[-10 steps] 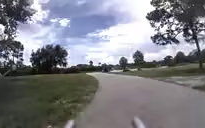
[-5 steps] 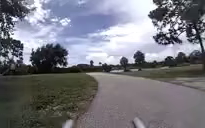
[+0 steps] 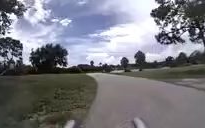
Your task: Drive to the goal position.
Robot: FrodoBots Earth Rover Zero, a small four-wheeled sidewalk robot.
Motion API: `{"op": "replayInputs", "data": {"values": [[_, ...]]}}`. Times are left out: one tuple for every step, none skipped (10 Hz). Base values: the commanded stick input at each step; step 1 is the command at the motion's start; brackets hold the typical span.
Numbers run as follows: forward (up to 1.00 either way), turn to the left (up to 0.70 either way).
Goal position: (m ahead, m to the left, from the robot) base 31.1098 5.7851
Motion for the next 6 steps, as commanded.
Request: {"op": "replayInputs", "data": {"values": [[0.7, 0.0], [0.7, 0.0], [0.7, 0.0], [0.7, 0.0], [0.7, 0.0], [0.7, 0.0]]}}
